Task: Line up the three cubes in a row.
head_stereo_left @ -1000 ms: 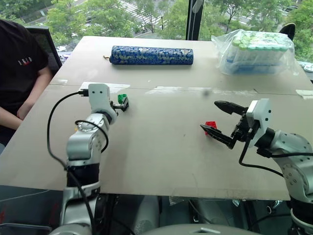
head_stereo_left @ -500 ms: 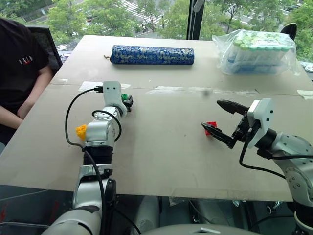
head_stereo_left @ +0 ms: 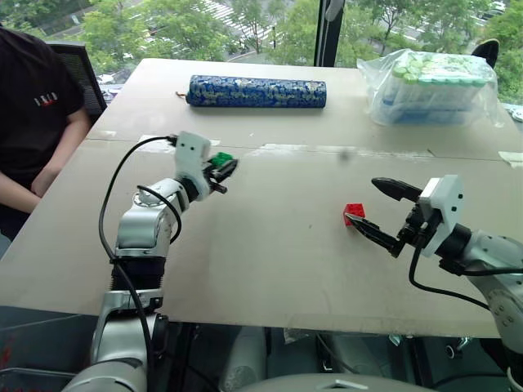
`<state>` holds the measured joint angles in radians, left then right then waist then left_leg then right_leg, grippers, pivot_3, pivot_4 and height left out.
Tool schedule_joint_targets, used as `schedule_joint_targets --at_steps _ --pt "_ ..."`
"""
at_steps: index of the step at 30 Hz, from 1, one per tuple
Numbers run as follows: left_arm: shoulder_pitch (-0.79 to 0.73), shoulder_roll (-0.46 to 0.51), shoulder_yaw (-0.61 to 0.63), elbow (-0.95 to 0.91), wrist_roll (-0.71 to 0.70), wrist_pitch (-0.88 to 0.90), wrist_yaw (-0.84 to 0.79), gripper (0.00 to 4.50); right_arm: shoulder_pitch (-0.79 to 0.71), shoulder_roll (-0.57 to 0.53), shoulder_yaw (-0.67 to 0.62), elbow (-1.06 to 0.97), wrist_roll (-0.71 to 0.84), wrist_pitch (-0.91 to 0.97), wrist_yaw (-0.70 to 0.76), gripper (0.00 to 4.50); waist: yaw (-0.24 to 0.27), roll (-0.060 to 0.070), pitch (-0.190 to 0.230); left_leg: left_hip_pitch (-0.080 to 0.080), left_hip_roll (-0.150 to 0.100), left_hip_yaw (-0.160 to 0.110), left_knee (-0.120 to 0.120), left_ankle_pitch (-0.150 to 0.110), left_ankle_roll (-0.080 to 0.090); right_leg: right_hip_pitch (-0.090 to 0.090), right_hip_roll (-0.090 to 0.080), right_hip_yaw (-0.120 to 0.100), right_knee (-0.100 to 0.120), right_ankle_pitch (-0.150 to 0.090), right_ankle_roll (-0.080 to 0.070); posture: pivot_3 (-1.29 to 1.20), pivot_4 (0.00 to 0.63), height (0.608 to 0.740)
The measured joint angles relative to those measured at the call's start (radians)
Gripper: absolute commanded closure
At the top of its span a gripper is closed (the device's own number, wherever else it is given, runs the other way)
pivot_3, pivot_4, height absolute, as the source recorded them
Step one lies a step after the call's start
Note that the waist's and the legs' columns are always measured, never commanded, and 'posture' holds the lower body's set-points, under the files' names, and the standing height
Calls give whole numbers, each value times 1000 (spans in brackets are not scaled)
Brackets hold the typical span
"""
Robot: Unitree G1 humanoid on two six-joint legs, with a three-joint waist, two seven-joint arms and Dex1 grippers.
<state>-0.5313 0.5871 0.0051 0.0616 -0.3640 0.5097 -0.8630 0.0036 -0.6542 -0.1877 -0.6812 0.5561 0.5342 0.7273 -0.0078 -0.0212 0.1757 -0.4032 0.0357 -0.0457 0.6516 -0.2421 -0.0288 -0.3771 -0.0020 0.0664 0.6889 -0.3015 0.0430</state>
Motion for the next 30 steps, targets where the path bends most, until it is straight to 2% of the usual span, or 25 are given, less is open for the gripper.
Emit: schedule_joint_targets --at_steps 3,5,9,13,17,30 --pt "-17 61 -93 16 -2 -126 -271 3182 92 -65 -89 -5 51 1 76 0 -3 0 0 0 0 0 0 0 1 0 1 0 -1 0 0 0 150 740" --pt "-60 57 -163 85 32 -215 -385 3182 137 -112 -141 -4 89 6 132 0 -3 0 0 0 0 0 0 0 1 0 2 1 -1 0 0 0 150 740" --pt "-162 -8 -233 261 97 -357 -485 3182 166 -139 -198 2 122 4 179 0 -9 0 0 0 1 1 0 0 1 0 2 2 -1 0 0 0 150 740" --pt "-226 -90 -288 384 148 -454 -534 3182 180 -147 -222 5 134 1 189 0 -9 0 0 -1 1 1 1 0 1 0 2 2 -2 0 0 0 150 740" --pt "-271 -156 -329 464 188 -466 -557 3182 190 -147 -222 4 129 -1 180 0 -9 0 0 -4 1 0 1 0 1 -2 3 1 -3 0 0 0 150 740" --pt "-317 -220 -330 589 265 -506 -547 3182 228 -133 -221 -50 133 -1 122 0 -6 0 0 -7 1 -3 2 0 1 -2 3 -3 -4 0 0 0 150 740"
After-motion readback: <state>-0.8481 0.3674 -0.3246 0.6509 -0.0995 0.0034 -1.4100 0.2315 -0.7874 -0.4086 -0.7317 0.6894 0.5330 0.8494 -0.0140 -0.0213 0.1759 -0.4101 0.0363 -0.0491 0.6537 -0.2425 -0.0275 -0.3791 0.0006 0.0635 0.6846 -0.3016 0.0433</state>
